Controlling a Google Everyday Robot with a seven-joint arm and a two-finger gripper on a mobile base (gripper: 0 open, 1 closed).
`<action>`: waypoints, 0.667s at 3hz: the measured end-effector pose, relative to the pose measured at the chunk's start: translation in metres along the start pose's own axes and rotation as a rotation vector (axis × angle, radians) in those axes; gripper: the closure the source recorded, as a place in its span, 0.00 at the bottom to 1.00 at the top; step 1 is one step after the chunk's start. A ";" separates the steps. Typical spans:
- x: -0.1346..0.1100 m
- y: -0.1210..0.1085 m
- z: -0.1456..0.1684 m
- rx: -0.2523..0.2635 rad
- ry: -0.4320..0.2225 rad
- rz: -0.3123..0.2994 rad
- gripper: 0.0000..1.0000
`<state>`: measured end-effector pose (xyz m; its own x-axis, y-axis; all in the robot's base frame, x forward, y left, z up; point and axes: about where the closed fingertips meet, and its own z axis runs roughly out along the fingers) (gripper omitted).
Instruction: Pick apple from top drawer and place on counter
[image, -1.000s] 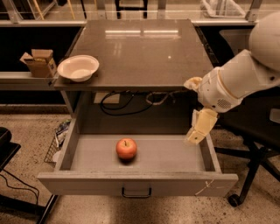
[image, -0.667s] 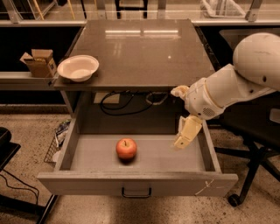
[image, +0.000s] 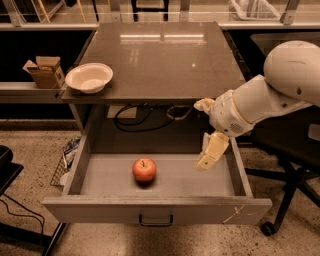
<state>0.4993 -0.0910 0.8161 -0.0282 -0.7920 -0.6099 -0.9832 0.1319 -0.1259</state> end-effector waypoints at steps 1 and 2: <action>0.006 -0.017 0.035 -0.021 -0.025 0.001 0.00; 0.014 -0.039 0.091 -0.051 -0.038 -0.013 0.00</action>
Offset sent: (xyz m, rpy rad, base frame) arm 0.0996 0.0689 -0.1381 0.0464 0.0416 0.0830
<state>0.5538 -0.0530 0.7411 -0.0099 -0.7703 -0.6376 -0.9914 0.0908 -0.0942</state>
